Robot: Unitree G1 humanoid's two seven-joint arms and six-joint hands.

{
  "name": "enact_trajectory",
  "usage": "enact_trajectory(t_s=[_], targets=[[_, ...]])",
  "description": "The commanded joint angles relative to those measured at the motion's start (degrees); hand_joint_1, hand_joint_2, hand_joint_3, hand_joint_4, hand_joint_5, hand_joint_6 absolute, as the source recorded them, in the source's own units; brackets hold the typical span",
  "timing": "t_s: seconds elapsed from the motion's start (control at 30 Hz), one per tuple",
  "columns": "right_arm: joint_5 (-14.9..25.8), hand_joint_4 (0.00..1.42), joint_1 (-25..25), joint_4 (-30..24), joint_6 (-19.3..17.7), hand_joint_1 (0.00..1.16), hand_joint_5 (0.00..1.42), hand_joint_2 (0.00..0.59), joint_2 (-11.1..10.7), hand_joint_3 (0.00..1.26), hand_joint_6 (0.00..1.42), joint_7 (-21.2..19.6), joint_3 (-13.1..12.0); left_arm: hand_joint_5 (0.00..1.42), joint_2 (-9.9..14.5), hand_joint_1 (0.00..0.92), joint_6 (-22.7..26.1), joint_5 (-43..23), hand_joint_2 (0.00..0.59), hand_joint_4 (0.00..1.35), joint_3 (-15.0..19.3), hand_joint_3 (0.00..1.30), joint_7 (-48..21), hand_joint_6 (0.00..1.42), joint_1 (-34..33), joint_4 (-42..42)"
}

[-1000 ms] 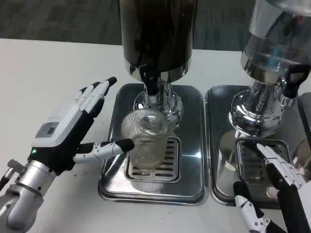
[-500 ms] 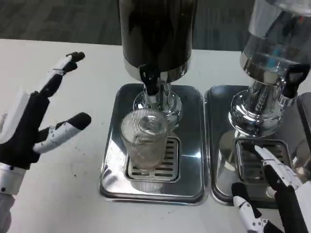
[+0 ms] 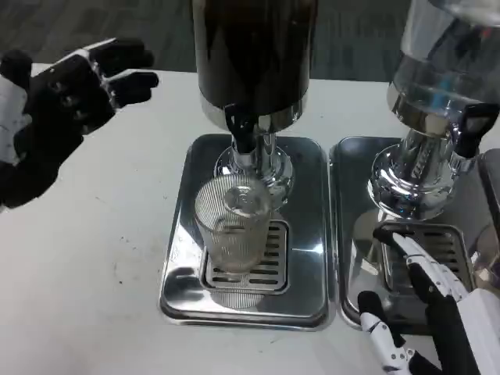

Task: Grasp the cup under the faucet to collect the drink, then remove the cup.

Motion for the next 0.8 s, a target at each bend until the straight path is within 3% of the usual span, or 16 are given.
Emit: enact_trajectory(t_s=[0.03,0.2,0.37,0.6,0.8], targets=[[0.4,0.13,-0.3,1.0,-0.9,0.32,0.15,0.398,0.5,0.18,0.11,-1.9,0.2,0.23,1.9,0.0,13.9,-0.5,0.089,0.19,2.7,0.26,-9.4,0.16,-4.7,-1.8],[1.2,0.13,-0.8,2.1,-1.1,0.32,0.15,0.398,0.6,0.18,0.1,-2.4,0.4,0.19,1.6,0.0,22.2,0.5,0.098,0.15,4.3,0.22,-13.8,0.13,-6.4,-3.4],[1.7,0.14,-1.6,3.4,-1.2,0.32,0.15,0.398,0.9,0.18,0.1,-2.8,0.6,0.18,1.2,0.0,26.6,2.1,0.1,0.12,5.1,0.21,-16.3,0.12,-8.1,-3.8],[1.5,0.14,-2.0,4.2,-1.6,0.32,0.15,0.398,1.2,0.18,0.1,-3.5,0.8,0.15,-0.2,0.0,28.7,4.8,0.103,0.1,5.2,0.2,-17.7,0.08,-9.5,-3.5],[1.5,0.14,-1.7,4.3,-1.6,0.32,0.15,0.398,1.5,0.18,0.1,-4.2,1.2,0.14,-2.9,0.0,28.3,7.1,0.104,0.09,5.2,0.18,-17.0,0.05,-10.5,-3.8]])
